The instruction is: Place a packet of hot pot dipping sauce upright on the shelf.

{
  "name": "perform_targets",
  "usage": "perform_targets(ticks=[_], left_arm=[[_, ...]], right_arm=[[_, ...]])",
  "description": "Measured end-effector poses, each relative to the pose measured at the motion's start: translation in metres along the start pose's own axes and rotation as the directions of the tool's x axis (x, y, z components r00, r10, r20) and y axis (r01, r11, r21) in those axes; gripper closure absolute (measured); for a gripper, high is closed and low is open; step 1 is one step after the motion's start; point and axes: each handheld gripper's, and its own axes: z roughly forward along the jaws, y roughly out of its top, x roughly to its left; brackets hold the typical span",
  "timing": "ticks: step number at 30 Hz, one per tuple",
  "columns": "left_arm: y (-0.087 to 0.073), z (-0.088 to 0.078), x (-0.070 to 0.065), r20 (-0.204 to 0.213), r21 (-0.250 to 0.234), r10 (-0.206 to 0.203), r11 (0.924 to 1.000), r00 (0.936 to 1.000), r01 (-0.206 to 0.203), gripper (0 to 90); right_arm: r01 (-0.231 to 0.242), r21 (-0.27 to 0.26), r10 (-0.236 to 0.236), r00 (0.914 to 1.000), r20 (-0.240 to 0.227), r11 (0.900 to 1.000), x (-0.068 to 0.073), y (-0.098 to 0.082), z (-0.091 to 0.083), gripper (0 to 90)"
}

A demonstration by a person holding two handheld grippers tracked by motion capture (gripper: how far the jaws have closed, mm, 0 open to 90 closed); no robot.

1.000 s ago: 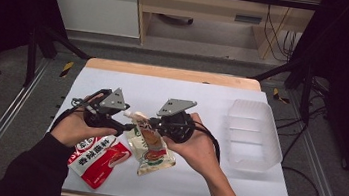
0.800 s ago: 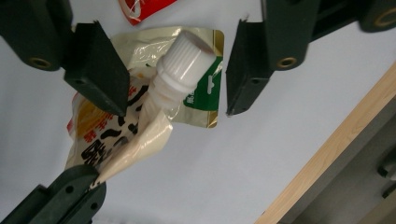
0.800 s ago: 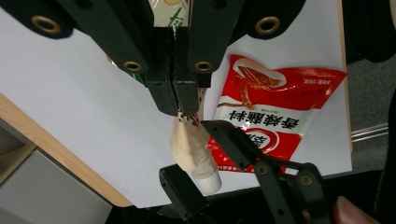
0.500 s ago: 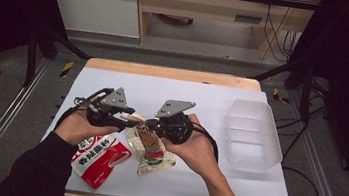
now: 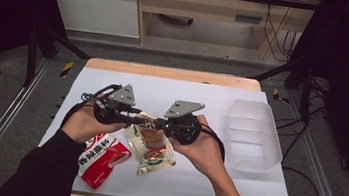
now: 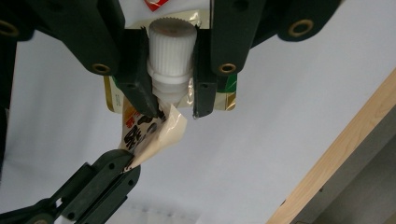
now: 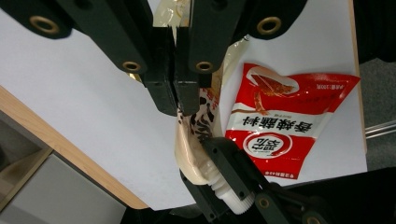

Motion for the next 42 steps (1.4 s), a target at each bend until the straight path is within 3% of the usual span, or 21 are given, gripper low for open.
perform_targets(ticks=[3, 9, 14, 17, 22, 27, 28, 30, 32, 36, 42], left_arm=[[0.007, 0.0, -0.003, 0.011, 0.029, 0.024, 0.9993, 0.9997, -0.025, 73.1], [0.013, 0.0, -0.006, 0.028, 0.04, 0.047, 0.998, 0.9985, -0.048, 73.4], [0.014, 0.002, -0.005, 0.027, 0.057, 0.058, 0.9966, 0.9979, -0.06, 73.4], [0.014, 0.002, -0.005, 0.027, 0.055, 0.06, 0.9966, 0.9978, -0.062, 73.5], [0.013, 0.002, -0.004, 0.028, 0.053, 0.062, 0.9965, 0.9977, -0.064, 73.5], [0.012, 0.002, -0.005, 0.03, 0.057, 0.069, 0.9959, 0.9972, -0.071, 73.4], [0.012, 0.002, -0.005, 0.03, 0.056, 0.069, 0.9959, 0.9972, -0.071, 73.5], [0.011, 0.001, -0.004, 0.029, 0.054, 0.067, 0.9962, 0.9973, -0.068, 73.4], [0.011, 0.001, -0.004, 0.03, 0.052, 0.066, 0.9964, 0.9974, -0.067, 73.5], [0.009, 0.002, -0.003, 0.031, 0.048, 0.059, 0.997, 0.9978, -0.061, 73.4], [0.007, 0.003, -0.003, 0.036, 0.045, 0.057, 0.9973, 0.9977, -0.059, 73.5]], right_arm=[[0.013, 0.02, -0.013, 0.9999, 0.002, 1.0, -0.001, -0.001, -0.002, 88.2], [0.048, 0.063, -0.048, 0.9989, -0.002, 0.997, -0.004, -0.001, -0.003, 82.4], [0.107, 0.126, -0.109, 0.9939, 0.01, 0.986, -0.007, 0.005, -0.003, 60.8], [0.148, 0.159, -0.149, 0.9889, -0.008, 0.976, -0.009, 0.009, 0.0, 49.3], [0.238, 0.194, -0.239, 0.9708, -0.022, 0.952, -0.009, 0.015, 0.007, 32.6], [0.249, 0.204, -0.245, 0.9684, -0.046, 0.947, -0.011, 0.02, 0.013, 23.1], [0.26, 0.213, -0.252, 0.9656, -0.063, 0.942, -0.012, 0.02, 0.013, 20.2], [0.269, 0.23, -0.257, 0.9629, -0.084, 0.935, -0.015, 0.021, 0.015, 22.3], [0.276, 0.232, -0.261, 0.961, -0.092, 0.933, -0.017, 0.022, 0.016, 31.7], [0.269, 0.22, -0.249, 0.9616, -0.116, 0.938, -0.021, 0.023, 0.019, 45.4], [0.266, 0.218, -0.238, 0.9604, -0.145, 0.939, -0.023, 0.023, 0.025, 56.7]])
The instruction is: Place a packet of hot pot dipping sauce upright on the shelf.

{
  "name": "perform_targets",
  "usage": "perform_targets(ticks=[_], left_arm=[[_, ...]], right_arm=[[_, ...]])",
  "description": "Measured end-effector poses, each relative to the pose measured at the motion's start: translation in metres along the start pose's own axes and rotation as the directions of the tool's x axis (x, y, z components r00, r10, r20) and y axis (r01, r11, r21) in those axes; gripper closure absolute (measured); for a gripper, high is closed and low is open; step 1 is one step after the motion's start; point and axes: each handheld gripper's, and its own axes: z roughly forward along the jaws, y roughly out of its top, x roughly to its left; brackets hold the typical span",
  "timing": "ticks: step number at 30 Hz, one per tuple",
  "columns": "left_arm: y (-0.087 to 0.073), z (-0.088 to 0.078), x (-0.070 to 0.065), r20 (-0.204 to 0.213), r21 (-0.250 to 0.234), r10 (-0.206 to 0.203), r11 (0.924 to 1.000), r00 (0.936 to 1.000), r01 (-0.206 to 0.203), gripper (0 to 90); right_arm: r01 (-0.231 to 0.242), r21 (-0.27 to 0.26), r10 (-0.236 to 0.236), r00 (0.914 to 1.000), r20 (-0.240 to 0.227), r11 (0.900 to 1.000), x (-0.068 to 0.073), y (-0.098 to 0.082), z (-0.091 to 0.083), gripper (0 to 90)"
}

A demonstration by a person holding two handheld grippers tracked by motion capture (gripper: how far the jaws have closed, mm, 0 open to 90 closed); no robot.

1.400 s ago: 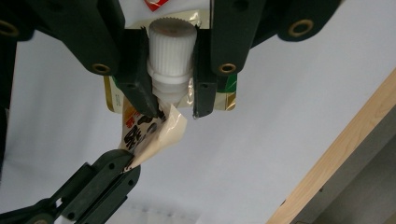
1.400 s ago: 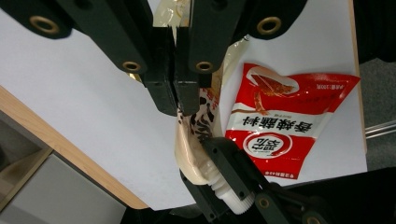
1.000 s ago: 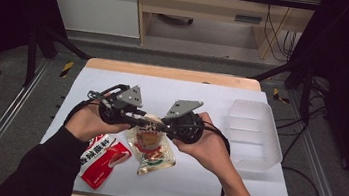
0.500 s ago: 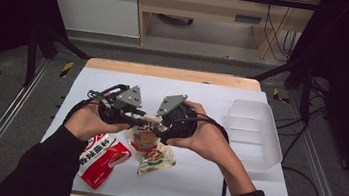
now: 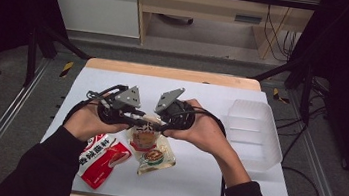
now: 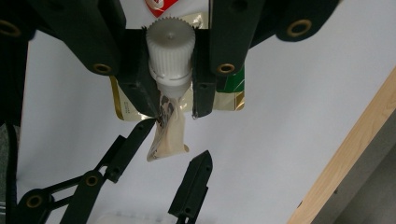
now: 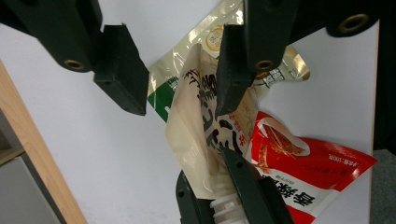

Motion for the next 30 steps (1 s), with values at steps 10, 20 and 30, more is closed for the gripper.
perform_targets(ticks=[10, 20, 30], left_arm=[[-0.002, 0.001, 0.001, 0.007, -0.02, -0.013, 0.9997, 0.9999, 0.013, 73.4], [-0.007, -0.004, 0.004, -0.014, -0.09, -0.067, 0.9938, 0.9977, 0.065, 60.7], [-0.032, -0.01, -0.001, -0.07, -0.158, -0.165, 0.9756, 0.9837, 0.153, 24.2]], right_arm=[[0.007, 0.004, -0.007, 0.9994, -0.034, 1.0, 0.0, 0.0, 0.005, 80.5], [-0.007, 0.009, 0.007, 0.9994, -0.033, 1.0, -0.004, 0.003, -0.005, 88.4], [-0.004, 0.029, 0.002, 0.9987, 0.051, 1.0, -0.025, -0.004, -0.041, 88.5]])
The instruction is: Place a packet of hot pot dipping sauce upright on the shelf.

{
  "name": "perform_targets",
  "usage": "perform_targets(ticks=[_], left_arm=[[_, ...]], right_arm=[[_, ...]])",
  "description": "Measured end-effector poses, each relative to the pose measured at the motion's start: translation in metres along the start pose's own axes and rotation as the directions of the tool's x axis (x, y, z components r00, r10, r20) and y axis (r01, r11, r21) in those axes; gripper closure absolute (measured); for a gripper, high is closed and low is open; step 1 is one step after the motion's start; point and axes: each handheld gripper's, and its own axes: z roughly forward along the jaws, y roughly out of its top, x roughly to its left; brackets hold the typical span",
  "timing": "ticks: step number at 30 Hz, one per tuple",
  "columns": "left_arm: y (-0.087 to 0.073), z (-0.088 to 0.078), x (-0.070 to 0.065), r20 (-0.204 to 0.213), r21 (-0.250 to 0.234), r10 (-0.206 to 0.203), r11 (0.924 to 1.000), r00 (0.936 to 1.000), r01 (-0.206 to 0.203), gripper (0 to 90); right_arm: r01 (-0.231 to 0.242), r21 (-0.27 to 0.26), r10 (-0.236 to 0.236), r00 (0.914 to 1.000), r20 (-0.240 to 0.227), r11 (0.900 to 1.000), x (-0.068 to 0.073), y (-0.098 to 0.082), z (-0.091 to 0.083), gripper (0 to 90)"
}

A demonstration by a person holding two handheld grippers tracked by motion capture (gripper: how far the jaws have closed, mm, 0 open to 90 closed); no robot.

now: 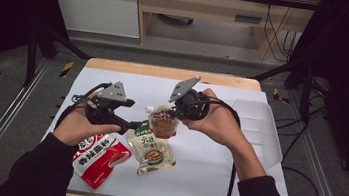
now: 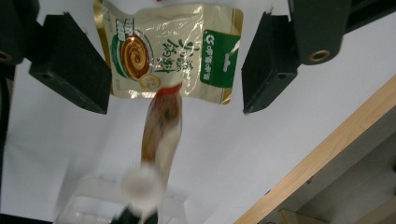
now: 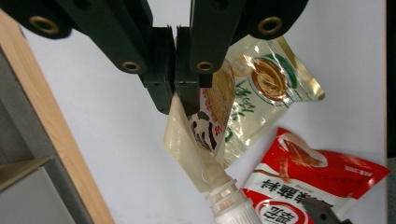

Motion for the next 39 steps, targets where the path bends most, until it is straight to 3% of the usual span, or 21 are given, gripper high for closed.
perform_targets(ticks=[8, 13, 16, 25, 32, 39], left_arm=[[-0.039, 0.015, -0.002, -0.03, 0.044, -0.061, 0.9971, 0.9977, 0.062, 17.5], [-0.054, 0.018, 0.0, -0.036, 0.053, -0.088, 0.9946, 0.9955, 0.09, 16.0], [-0.062, 0.019, 0.003, -0.062, 0.062, -0.096, 0.9931, 0.9934, 0.1, 15.2], [-0.079, 0.012, 0.006, -0.106, 0.071, -0.134, 0.9873, 0.9852, 0.142, 15.0], [-0.093, 0.016, 0.006, -0.123, 0.106, -0.147, 0.9814, 0.9814, 0.16, 15.0], [-0.098, 0.016, 0.011, -0.136, 0.108, -0.164, 0.9779, 0.9771, 0.179, 14.9]], right_arm=[[-0.041, -0.007, 0.041, 0.9972, 0.062, 0.999, -0.026, -0.019, -0.035, 88.4], [-0.055, -0.015, 0.057, 0.992, 0.113, 0.998, -0.041, -0.032, -0.057, 88.4], [-0.073, -0.018, 0.075, 0.9875, 0.138, 0.997, -0.05, -0.04, -0.069, 88.4], [-0.106, -0.015, 0.107, 0.9727, 0.206, 0.994, -0.065, -0.059, -0.094, 88.5], [-0.1, -0.027, 0.103, 0.971, 0.216, 0.995, -0.078, -0.077, -0.105, 88.5], [-0.115, -0.036, 0.12, 0.9611, 0.249, 0.993, -0.094, -0.095, -0.123, 88.5]])
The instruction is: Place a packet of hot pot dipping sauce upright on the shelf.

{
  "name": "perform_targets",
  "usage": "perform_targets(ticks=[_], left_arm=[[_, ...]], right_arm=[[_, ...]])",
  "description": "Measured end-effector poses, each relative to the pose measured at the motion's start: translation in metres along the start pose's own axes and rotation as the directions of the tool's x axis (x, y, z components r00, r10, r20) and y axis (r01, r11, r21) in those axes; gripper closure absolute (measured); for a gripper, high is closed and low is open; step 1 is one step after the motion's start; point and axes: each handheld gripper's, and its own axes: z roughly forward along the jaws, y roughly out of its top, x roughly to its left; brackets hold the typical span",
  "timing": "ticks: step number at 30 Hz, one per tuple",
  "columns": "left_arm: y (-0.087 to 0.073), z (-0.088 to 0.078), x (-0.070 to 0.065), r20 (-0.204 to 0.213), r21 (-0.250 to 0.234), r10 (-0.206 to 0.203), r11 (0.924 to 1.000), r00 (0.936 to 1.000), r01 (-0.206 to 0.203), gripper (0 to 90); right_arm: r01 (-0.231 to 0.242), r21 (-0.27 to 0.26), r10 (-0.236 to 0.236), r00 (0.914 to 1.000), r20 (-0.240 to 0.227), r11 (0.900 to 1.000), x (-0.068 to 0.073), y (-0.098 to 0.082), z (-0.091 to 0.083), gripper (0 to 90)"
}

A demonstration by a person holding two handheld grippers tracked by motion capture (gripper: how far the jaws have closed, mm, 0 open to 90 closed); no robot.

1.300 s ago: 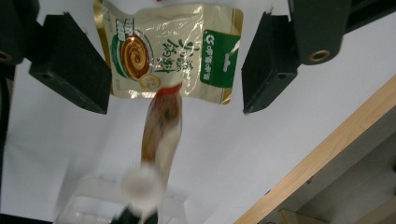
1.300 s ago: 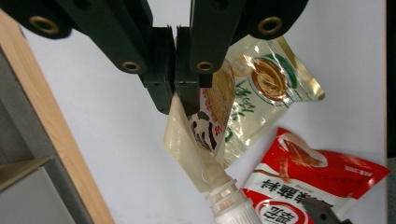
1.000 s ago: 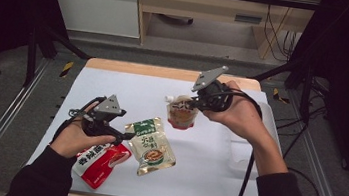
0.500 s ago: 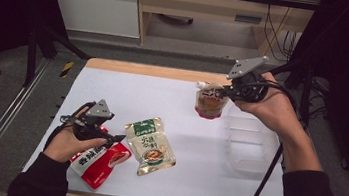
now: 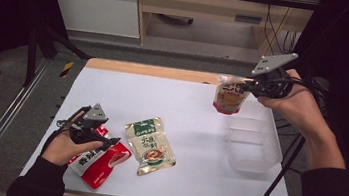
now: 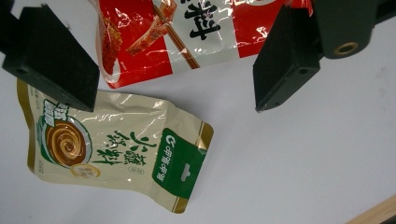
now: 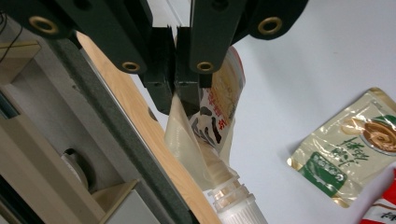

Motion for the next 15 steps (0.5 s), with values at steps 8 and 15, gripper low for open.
perform_targets(ticks=[8, 15], left_arm=[[-0.005, -0.003, 0.006, -0.015, -0.009, -0.024, 0.9997, 0.9996, 0.024, 14.9], [-0.005, -0.007, 0.008, -0.018, -0.015, -0.026, 0.9996, 0.9995, 0.026, 14.9]], right_arm=[[-0.029, 0.005, 0.029, 0.9982, 0.052, 1.0, -0.02, -0.02, -0.011, 88.4], [-0.04, 0.027, 0.038, 0.9972, 0.065, 0.999, -0.031, -0.039, -0.007, 88.4]])
